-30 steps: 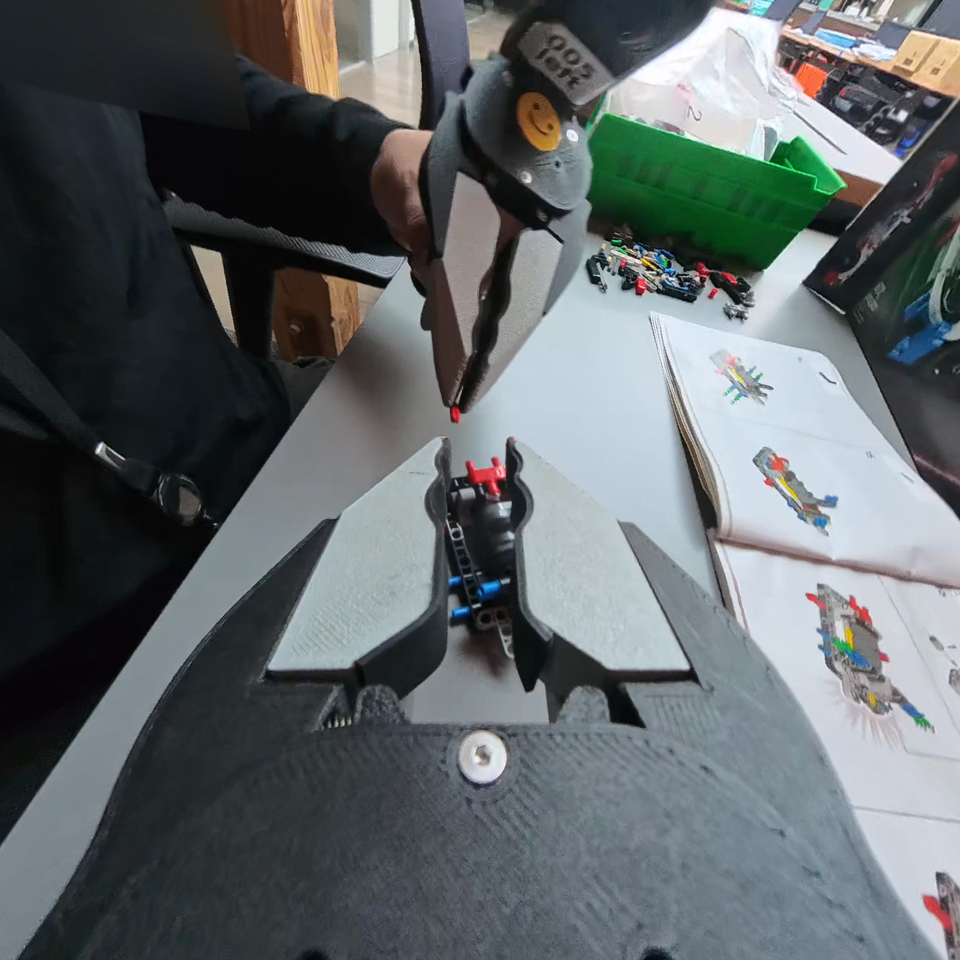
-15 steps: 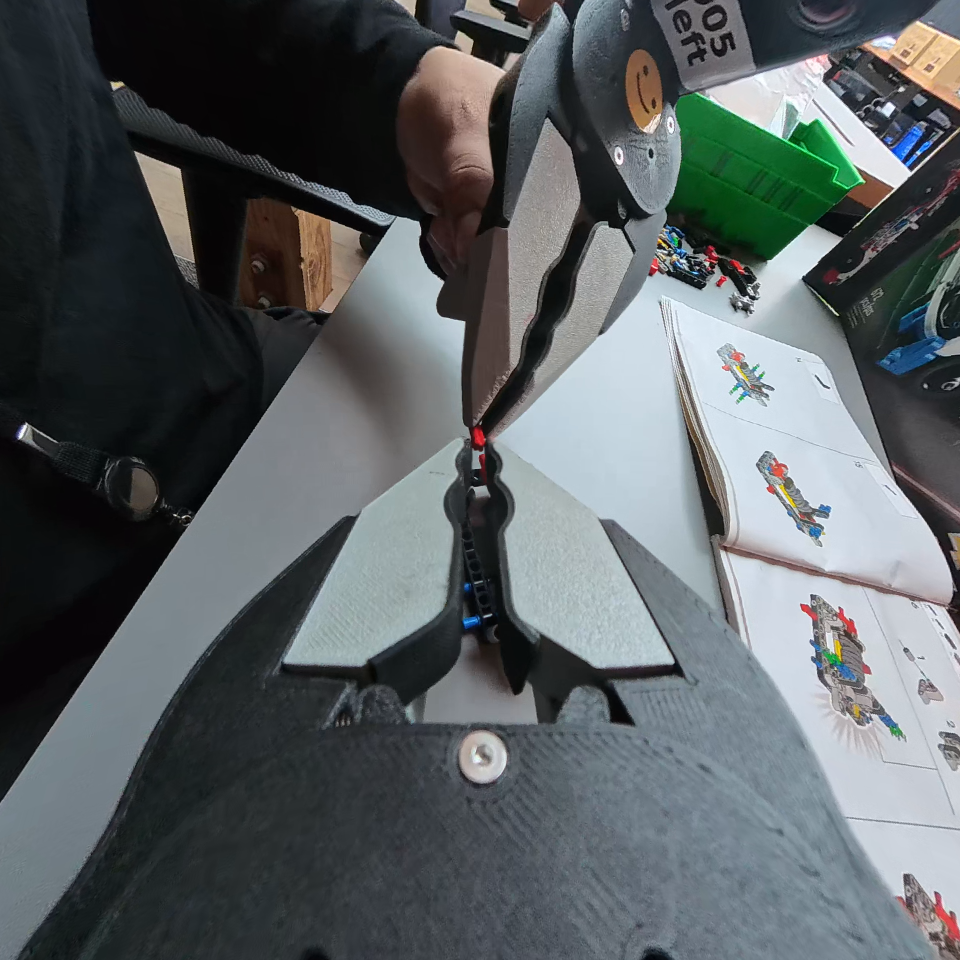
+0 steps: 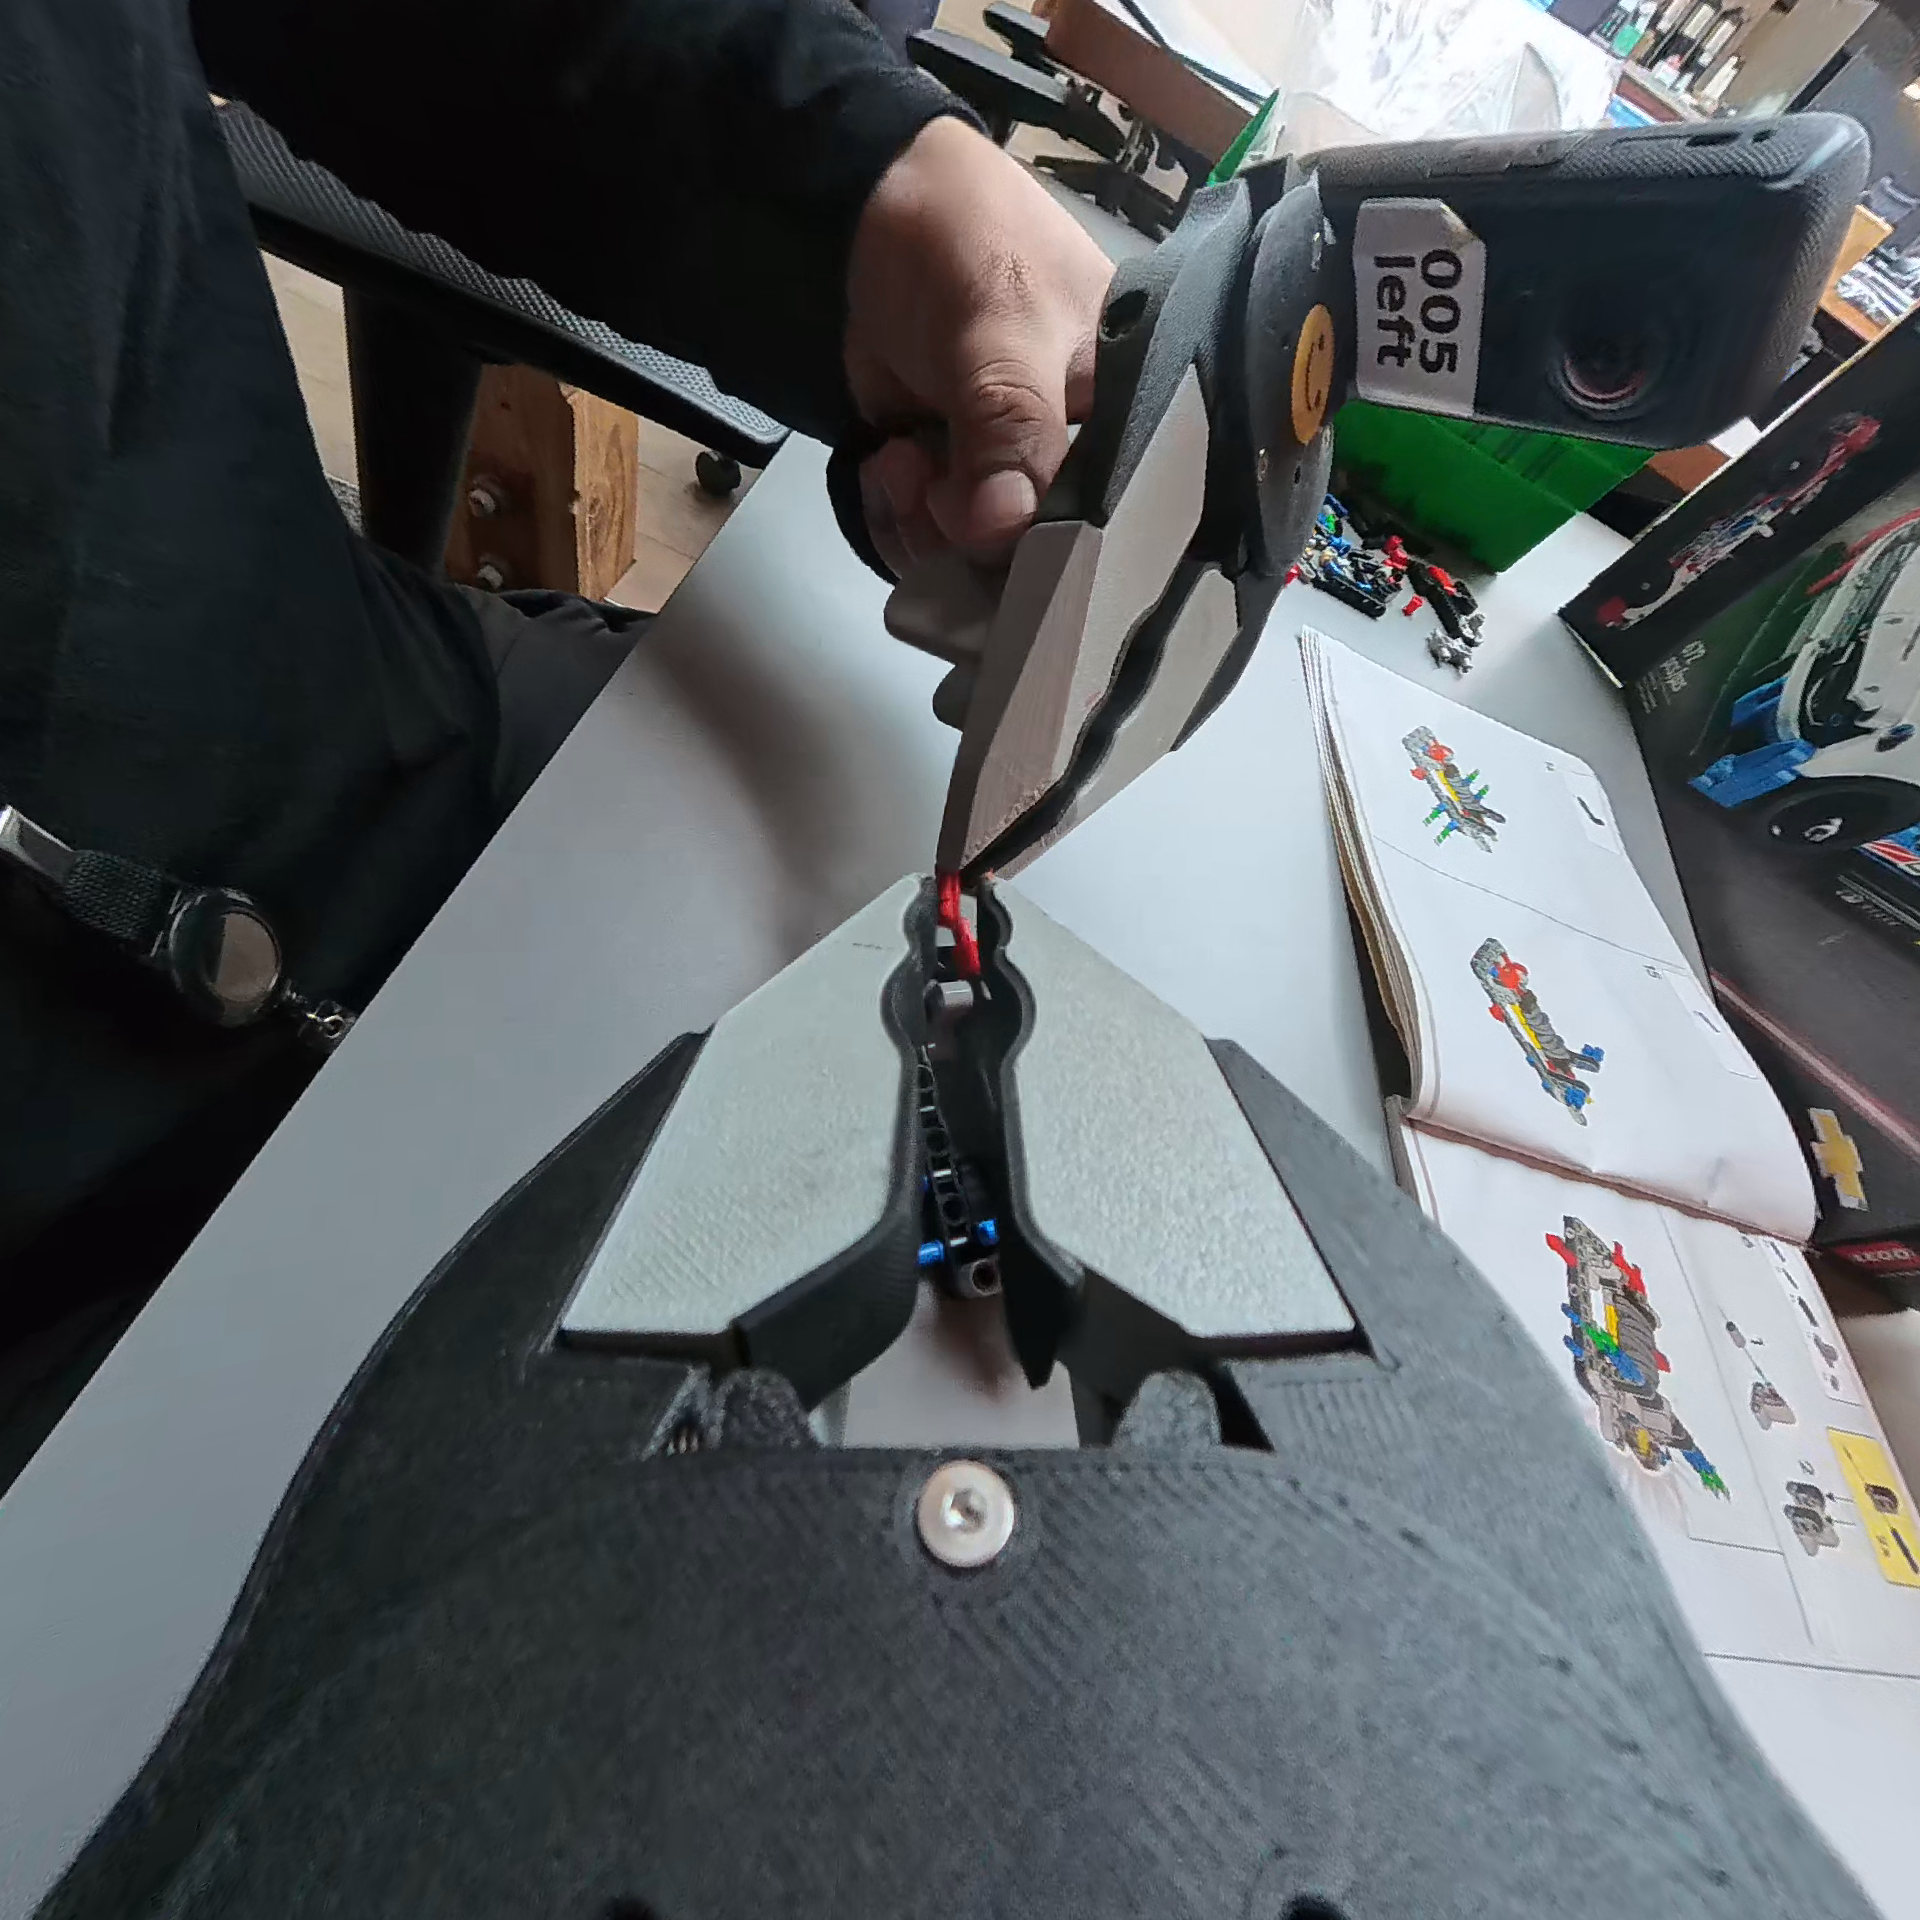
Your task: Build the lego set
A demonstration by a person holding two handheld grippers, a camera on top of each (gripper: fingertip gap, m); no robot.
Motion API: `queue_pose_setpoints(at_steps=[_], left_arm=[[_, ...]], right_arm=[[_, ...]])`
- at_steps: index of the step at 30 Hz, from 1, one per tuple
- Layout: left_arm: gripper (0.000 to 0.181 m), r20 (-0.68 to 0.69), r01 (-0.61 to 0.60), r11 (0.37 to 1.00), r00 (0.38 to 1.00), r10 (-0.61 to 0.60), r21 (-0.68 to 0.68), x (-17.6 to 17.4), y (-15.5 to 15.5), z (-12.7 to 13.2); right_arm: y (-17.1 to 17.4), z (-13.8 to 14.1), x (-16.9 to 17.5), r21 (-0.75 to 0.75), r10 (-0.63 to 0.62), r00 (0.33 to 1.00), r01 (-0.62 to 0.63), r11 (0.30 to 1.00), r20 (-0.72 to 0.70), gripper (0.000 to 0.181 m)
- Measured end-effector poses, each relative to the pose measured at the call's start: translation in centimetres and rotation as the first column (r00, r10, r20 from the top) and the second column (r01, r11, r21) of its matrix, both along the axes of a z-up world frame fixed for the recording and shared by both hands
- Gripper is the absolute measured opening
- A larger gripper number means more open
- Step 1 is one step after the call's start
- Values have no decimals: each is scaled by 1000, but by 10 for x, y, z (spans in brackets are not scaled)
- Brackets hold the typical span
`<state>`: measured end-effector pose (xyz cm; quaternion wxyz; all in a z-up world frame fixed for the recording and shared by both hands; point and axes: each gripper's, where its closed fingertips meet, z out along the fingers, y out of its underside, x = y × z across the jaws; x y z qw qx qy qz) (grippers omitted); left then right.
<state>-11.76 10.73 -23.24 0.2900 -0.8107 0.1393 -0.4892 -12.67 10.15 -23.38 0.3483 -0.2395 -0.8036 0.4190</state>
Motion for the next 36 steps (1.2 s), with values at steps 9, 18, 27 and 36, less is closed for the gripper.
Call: queue_pose_setpoints(at_steps=[9, 18, 27, 36], left_arm=[[0, 52, -21, 999, 998, 23, -24, -4, 4, -1], [9, 55, -57, 997, 997, 54, 55, -16, 10, 10], [6, 52, 2, 1000, 999, -4, 28, 0, 6, 7], [3, 64, 7, 999, 998, -10, 37, 1, 7, 10]], right_arm=[[3, -2, -2, -4, -16, 1000, 16, 1000, -2, 0], [18, 2, -5, -77, -55, 998, 57, 995, 16, 0], [14, 12, -3, -30, -54, 997, 52, 998, -56, 0], [9, 12, -1, 111, -58, 991, 71, 991, -119, 0]])
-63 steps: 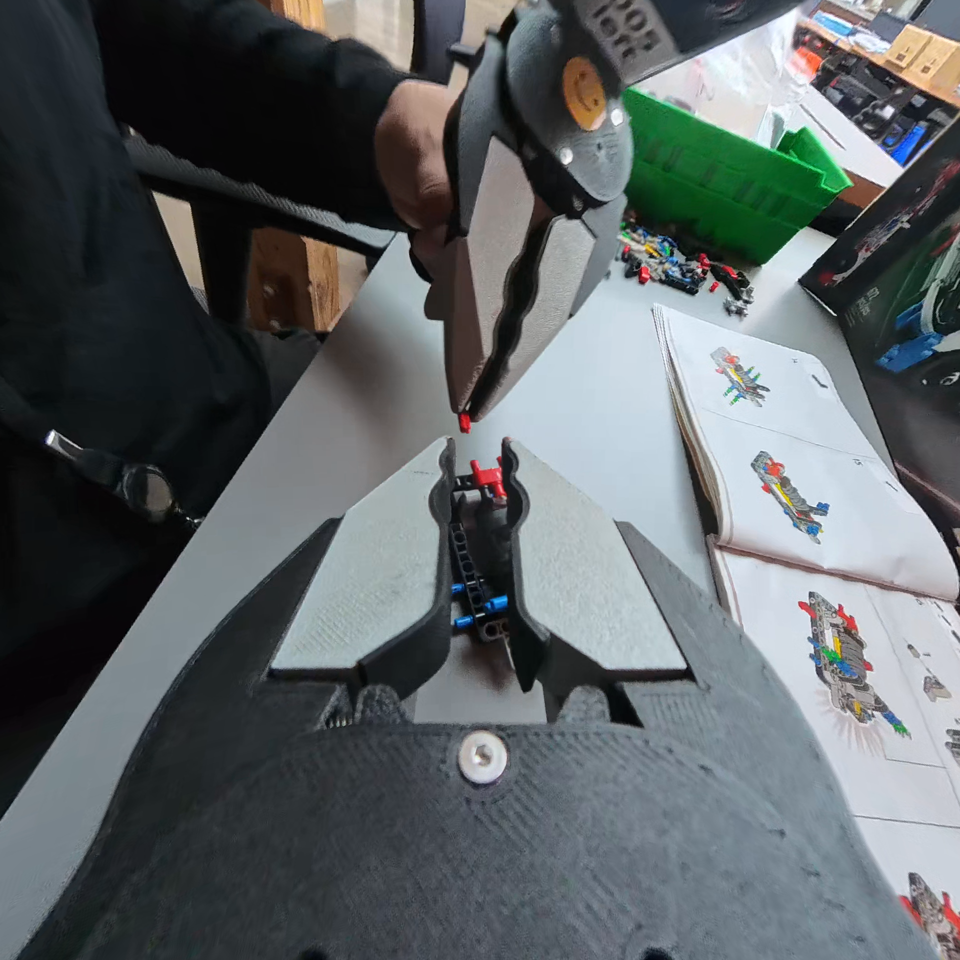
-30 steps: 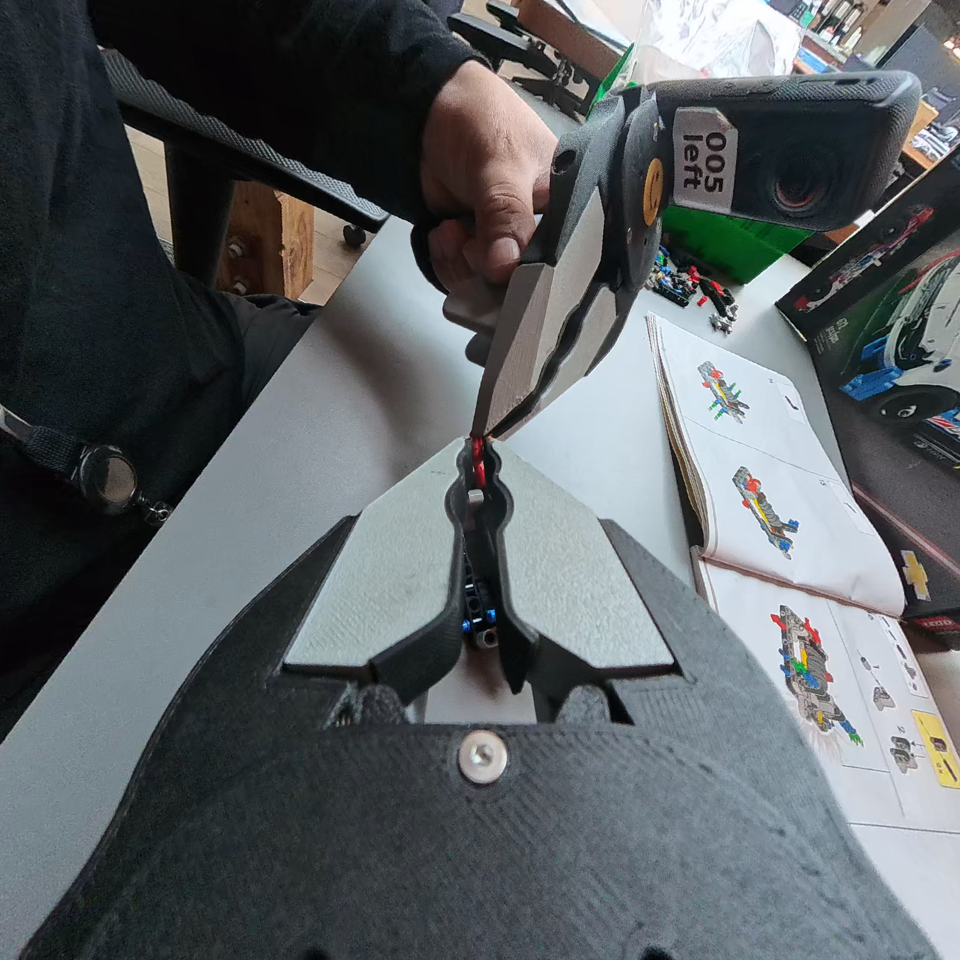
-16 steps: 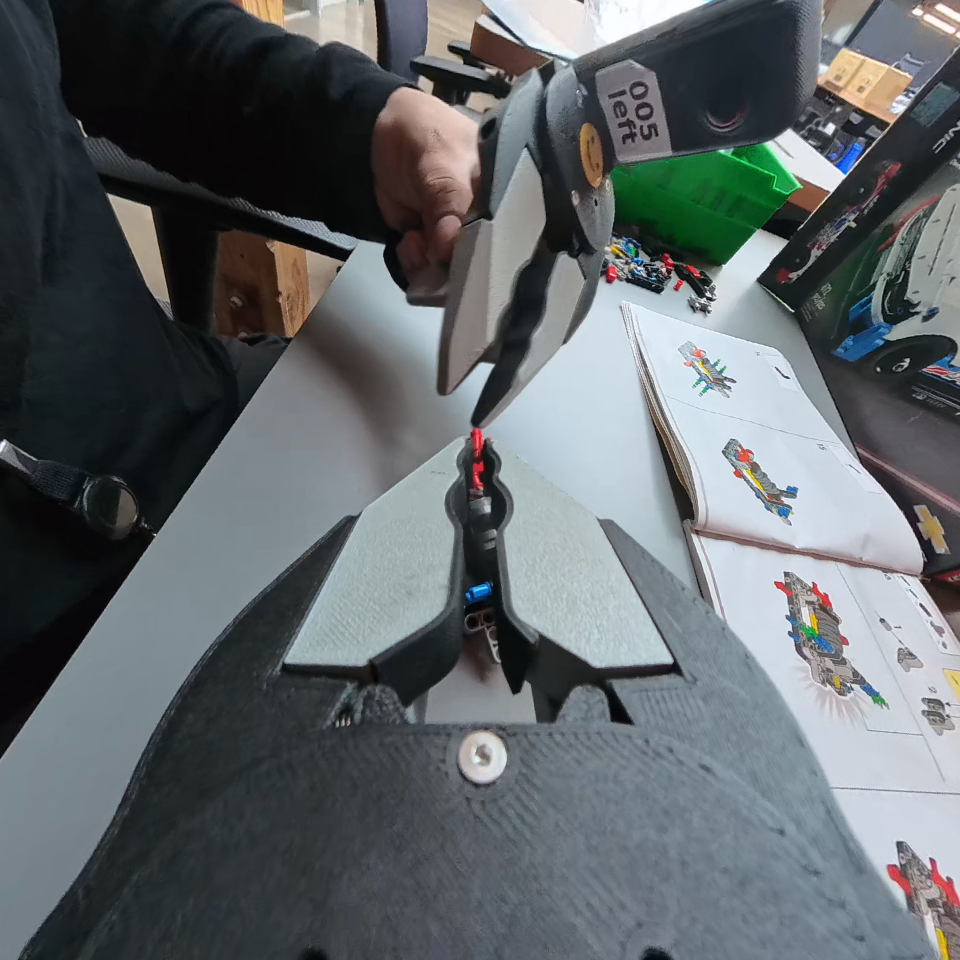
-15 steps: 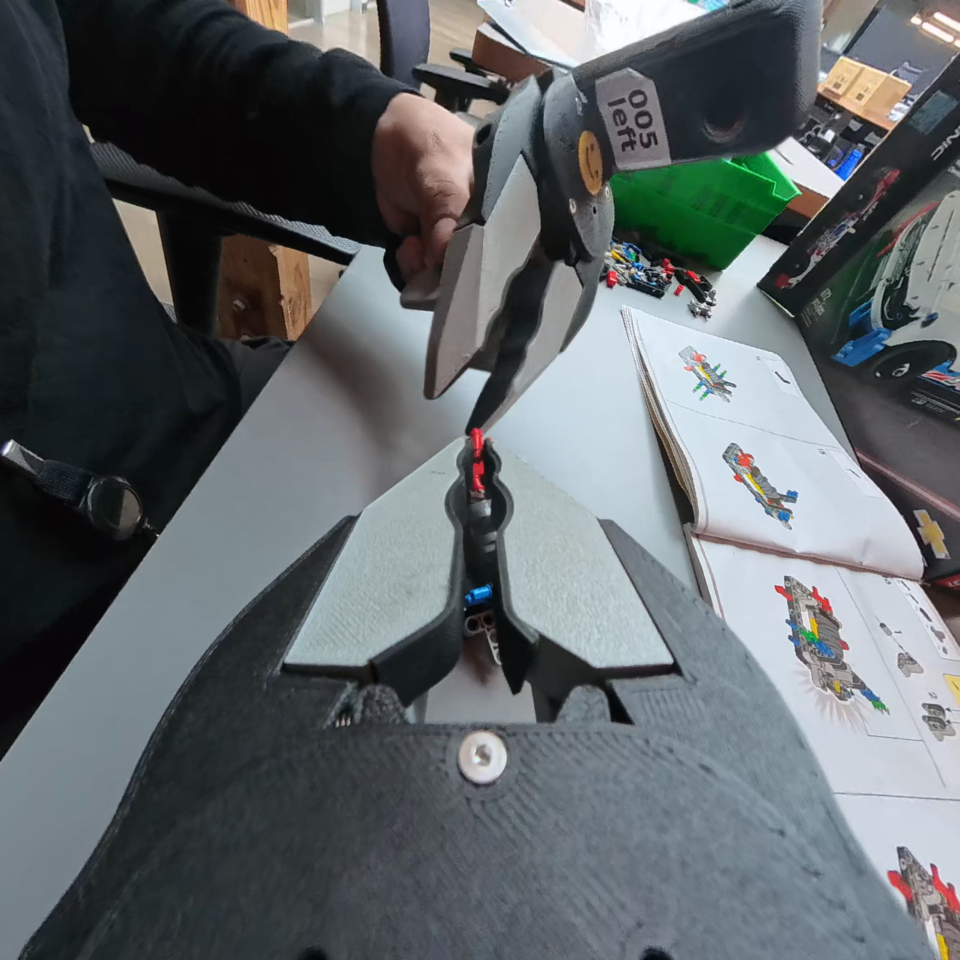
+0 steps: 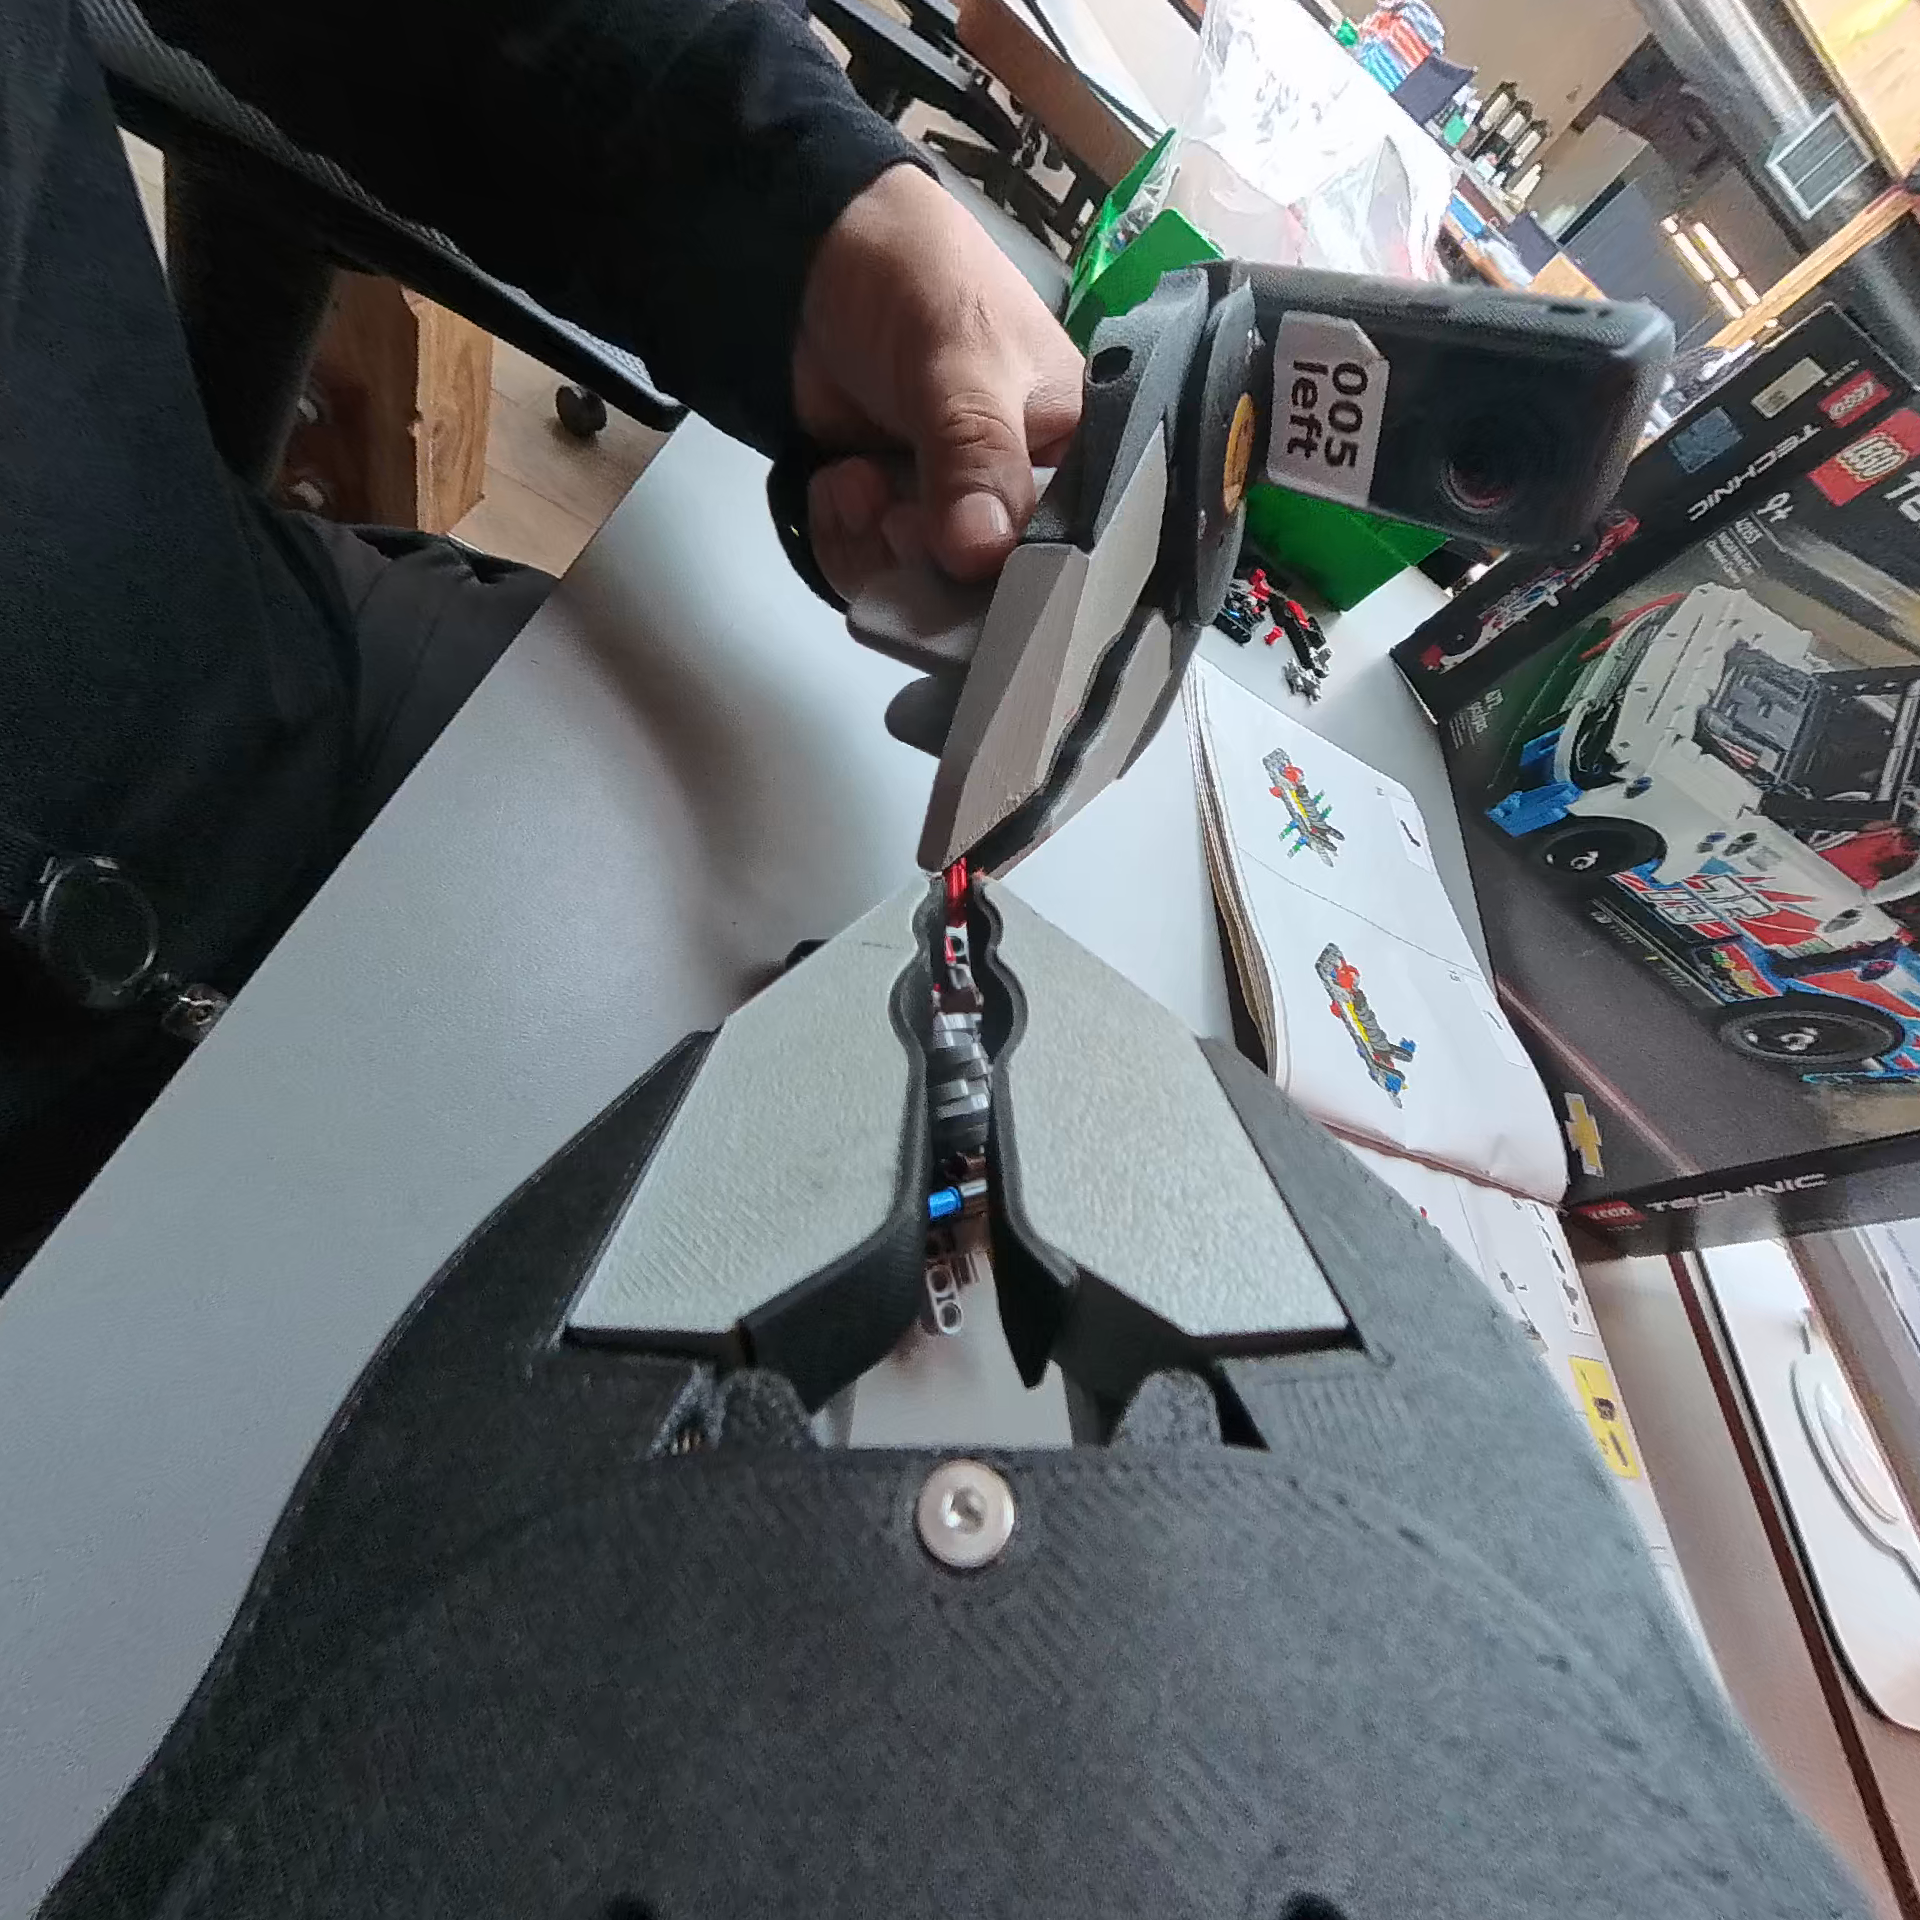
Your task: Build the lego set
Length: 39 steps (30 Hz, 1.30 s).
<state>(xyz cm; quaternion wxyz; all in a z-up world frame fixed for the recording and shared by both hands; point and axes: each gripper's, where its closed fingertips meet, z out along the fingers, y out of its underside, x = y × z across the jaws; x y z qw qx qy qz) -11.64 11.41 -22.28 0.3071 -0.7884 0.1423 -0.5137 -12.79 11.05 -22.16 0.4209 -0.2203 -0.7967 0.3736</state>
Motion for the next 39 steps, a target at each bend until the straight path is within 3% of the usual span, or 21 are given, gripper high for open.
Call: queue_pose_setpoints(at_steps=[3, 7, 11, 15, 19, 39], left_arm=[[3, -59, -13, 999, 998, 16, 50, -2, 2, -1], [2, -187, 16, 969, 982, 31, 245, 1, 2, 7], [2, -360, 42, 922, 927, 108, 385, -1, 5, 7], [2, -432, 73, 867, 885, 171, 492, -2, 6, 13], [2, -484, 100, 852, 854, 193, 514, -1, 7, 10], [2, -466, 87, 822, 855, 228, 562, 0, 8, 14]], right_arm=[[2, -1, -1, -3, -10, 1000, 10, 1000, -2, 0], [7, -1, -1, -141, 0, 997, 10, 990, 73, 5], [4, 10, 4, -290, 73, 993, -42, 956, 97, 5], [7, 13, 3, -392, 92, 986, -32, 919, 136, 3], [6, 16, 5, -442, 123, 981, -46, 896, 148, 1], [7, 13, 4, -388, 102, 987, -45, 921, 128, 0]])
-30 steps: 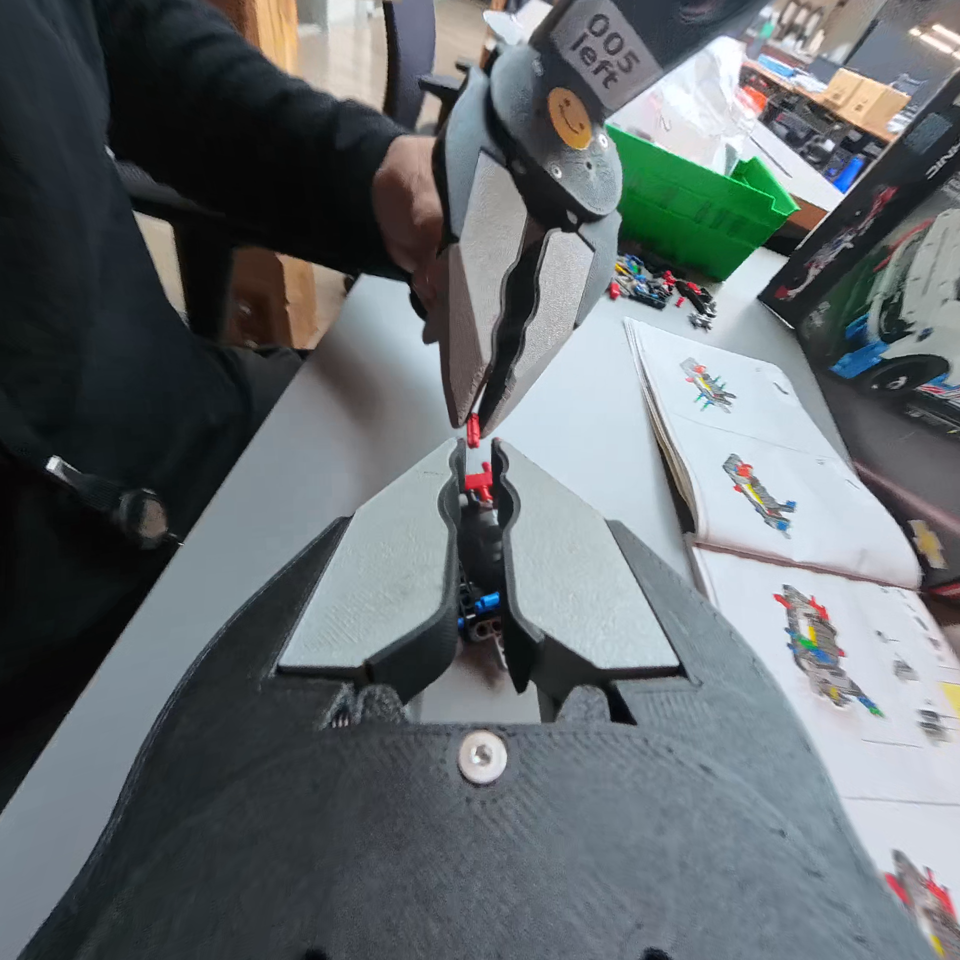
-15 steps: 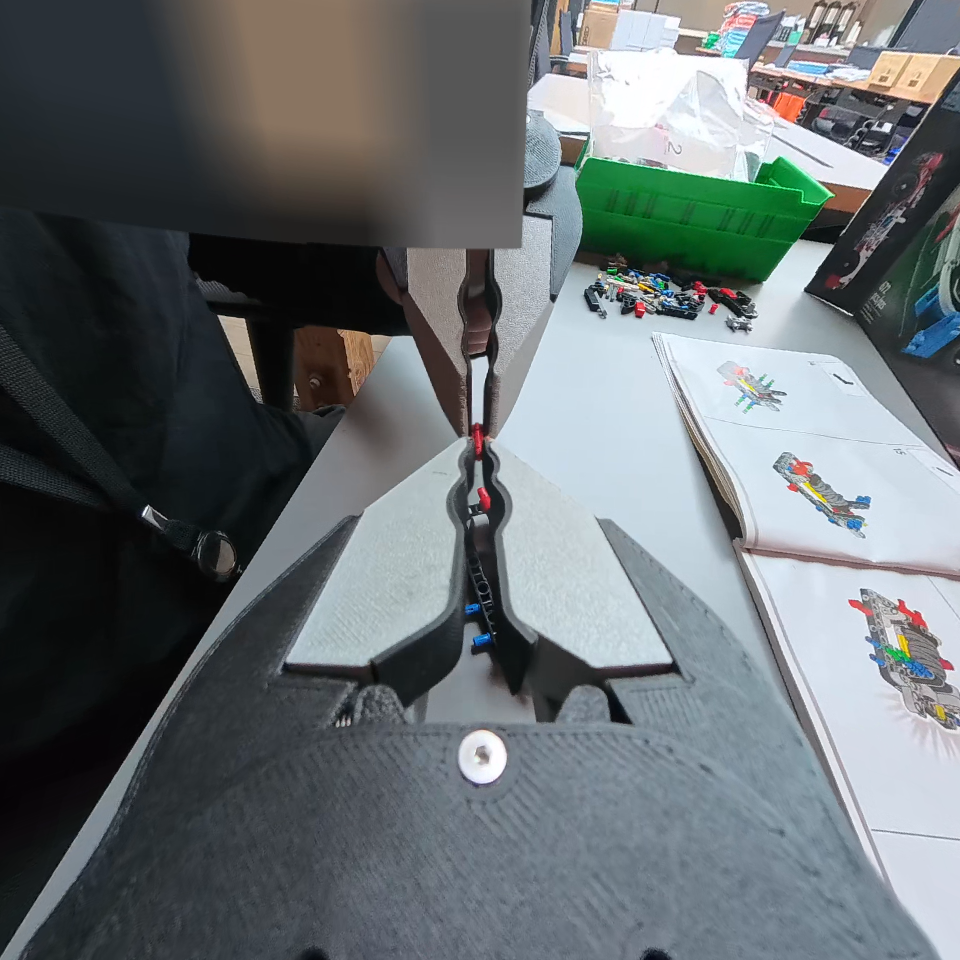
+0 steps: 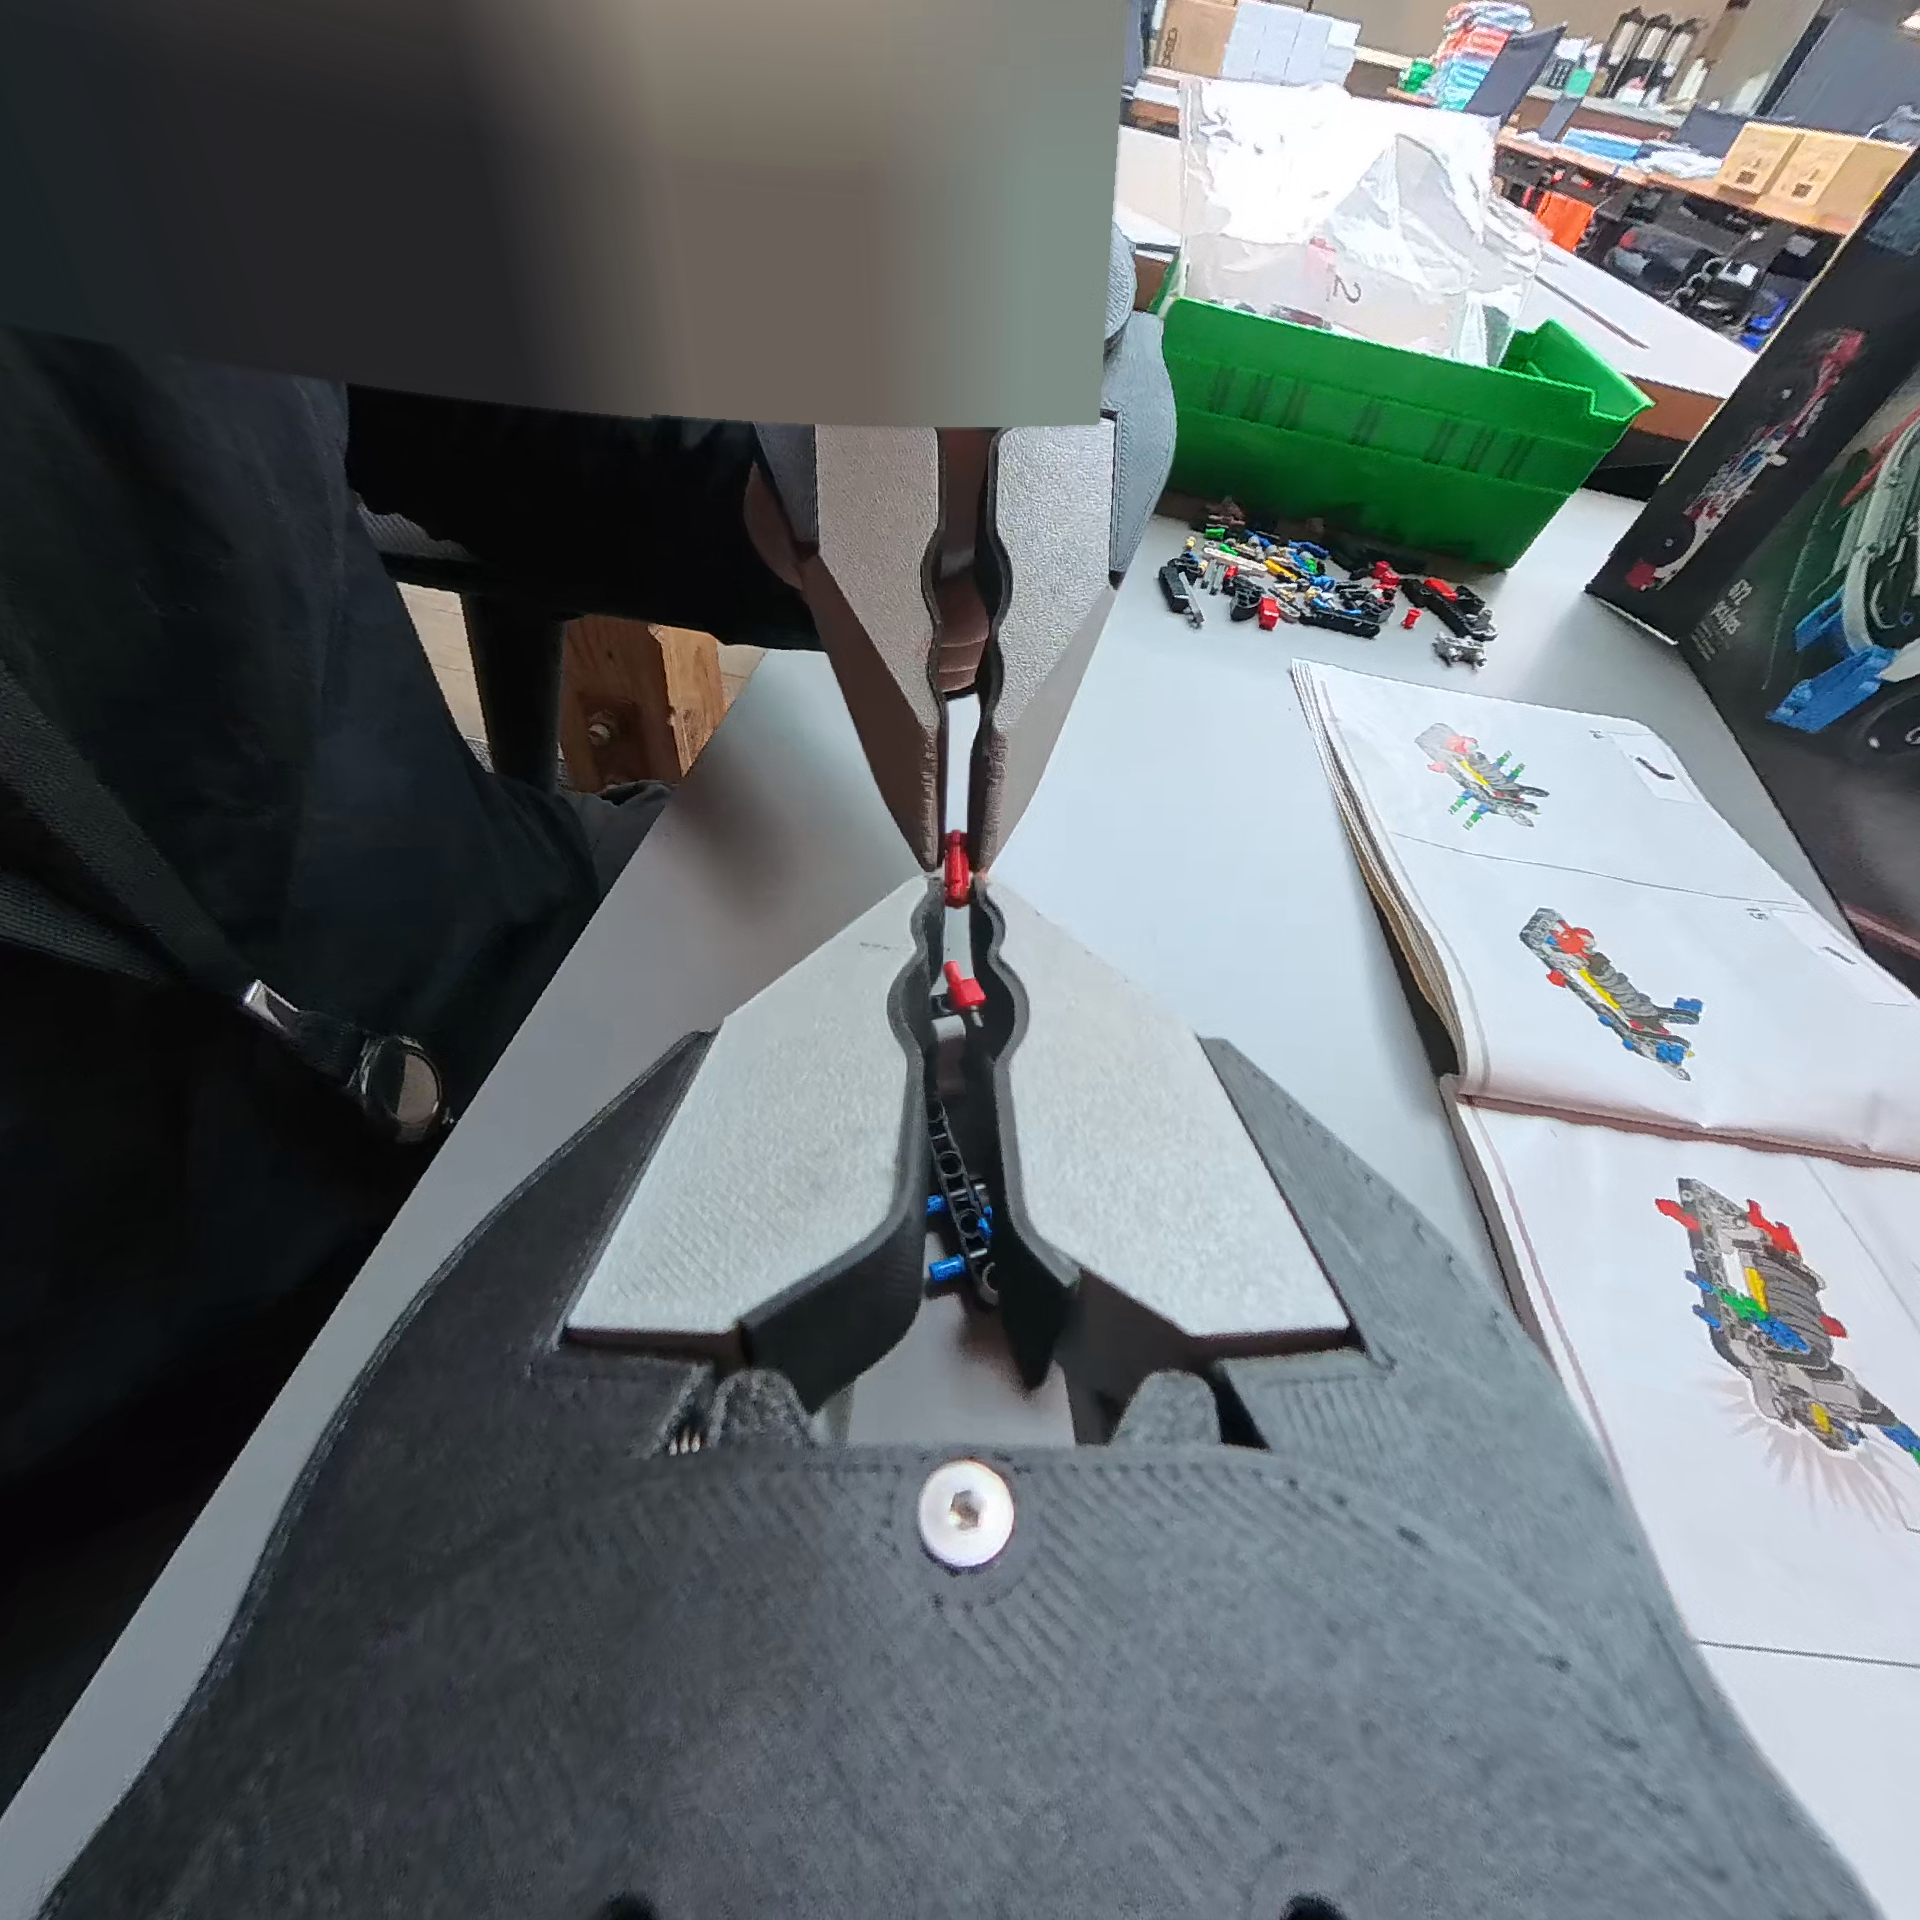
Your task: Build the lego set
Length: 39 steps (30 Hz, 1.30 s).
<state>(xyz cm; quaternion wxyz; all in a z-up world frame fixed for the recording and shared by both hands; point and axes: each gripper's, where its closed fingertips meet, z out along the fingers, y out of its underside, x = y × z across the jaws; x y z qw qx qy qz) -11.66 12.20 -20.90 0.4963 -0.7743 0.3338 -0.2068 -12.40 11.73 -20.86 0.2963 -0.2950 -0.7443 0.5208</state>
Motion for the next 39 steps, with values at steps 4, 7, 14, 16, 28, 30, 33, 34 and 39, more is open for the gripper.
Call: queue_pose_setpoints(at_steps=[4, 7, 14, 16, 28, 30, 33, 34, 39], left_arm=[[2, 7, -2, 1000, 1000, 2, 7, 0, 0, 1], [2, 19, -3, 1000, 1000, 2, 13, 0, 0, 3], [2, 20, -1, 1000, 1000, 0, 1, 1, 0, 0], [2, 24, -2, 1000, 1000, 2, -2, 1, 0, -1], [33, 86, -108, 922, 985, 151, -373, -27, -2, -42], [30, 35, -128, 907, 987, 155, -402, -31, -3, -57], [29, -5, -115, 898, 992, 124, -424, -29, -2, -65], [28, -14, -108, 897, 994, 113, -429, -28, -1, -66], [20, -170, -147, 894, 982, 82, -423, -46, 5, -80]], right_arm=[[0, -1, 0, 0, 0, 1000, 0, 1000, 5, 0], [0, -2, -1, 1, 1, 1000, -1, 1000, 10, 2], [-1, -2, 0, 2, 2, 1000, -2, 1000, 8, 1], [0, -2, -1, 7, -1, 1000, 1, 1000, 5, 0], [59, -28, 10, 210, -135, 989, 121, 970, 55, 0], [80, -39, 16, 228, -159, 981, 131, 965, 110, 0], [98, -59, 20, 237, -173, 966, 125, 963, 194, 0], [100, -67, 21, 253, -176, 959, 118, 960, 220, 0], [83, -83, 25, 255, -113, 951, 38, 966, 289, 1]])
